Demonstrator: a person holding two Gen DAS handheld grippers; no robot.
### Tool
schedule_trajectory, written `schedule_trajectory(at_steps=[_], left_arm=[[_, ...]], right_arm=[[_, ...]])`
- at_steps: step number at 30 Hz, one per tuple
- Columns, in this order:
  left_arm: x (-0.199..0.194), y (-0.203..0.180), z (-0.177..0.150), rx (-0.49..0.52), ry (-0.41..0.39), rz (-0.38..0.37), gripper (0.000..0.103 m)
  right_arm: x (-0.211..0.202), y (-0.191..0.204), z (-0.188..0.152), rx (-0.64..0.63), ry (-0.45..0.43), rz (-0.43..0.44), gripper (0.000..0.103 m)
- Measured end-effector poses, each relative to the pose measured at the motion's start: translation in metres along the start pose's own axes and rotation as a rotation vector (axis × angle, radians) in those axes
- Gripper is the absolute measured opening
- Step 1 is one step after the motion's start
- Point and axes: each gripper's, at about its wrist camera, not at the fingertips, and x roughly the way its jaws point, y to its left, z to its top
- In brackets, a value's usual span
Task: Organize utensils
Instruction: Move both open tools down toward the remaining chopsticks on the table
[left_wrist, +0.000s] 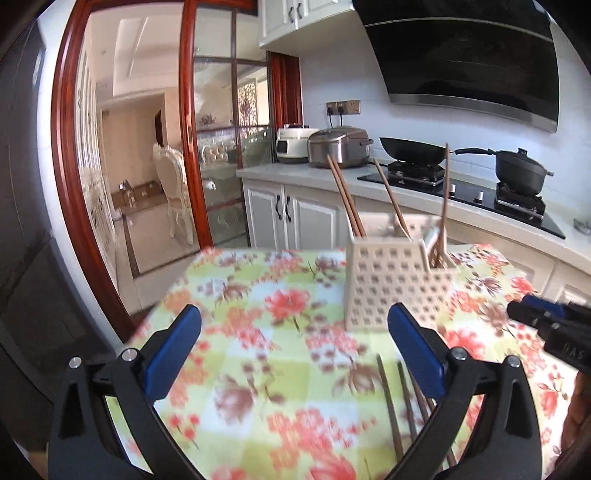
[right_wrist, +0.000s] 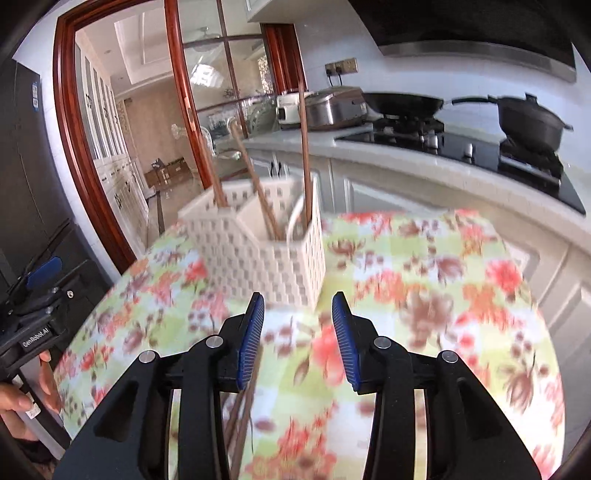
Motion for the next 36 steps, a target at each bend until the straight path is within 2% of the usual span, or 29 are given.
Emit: schedule_trajectory(at_steps=[3,6,11,19,29,36], left_arm=[[-0.007,0.001,-0.024,-0.036,0.006,-0.028,0.098],[-0.010,-0.002,-0.049,-0.019,0.016,-0.023,0.098],[-0.008,-0.003,-0.066,-0.014,0.043,-0.021,0.098],[-0.007,0.006,-0.068,-0.039,0.024,-0.014,0.098],[-0.004,0.001,-0.077,0.032,0.026,0.006,0.098],[-0.004,0.008,-0.079,0.017,0.010,0.009,0.098]], right_arm=[[0.000,0.001,-0.023,0.006,0.022,-0.001,0.038],[0.003,0.001,-0.044,0.013,0.041,-0.008,0.038],[0.013,0.007,-0.064,0.002,0.078,-0.016,0.038],[0.022,0.023,-0.065,-0.015,0.058,-0.017,0.038],[0.059,0.046,-0.061,-0.087,0.164,-0.033,0.037],[0.075,0.052,-0.062,-0.101,0.203,-0.039,0.028]])
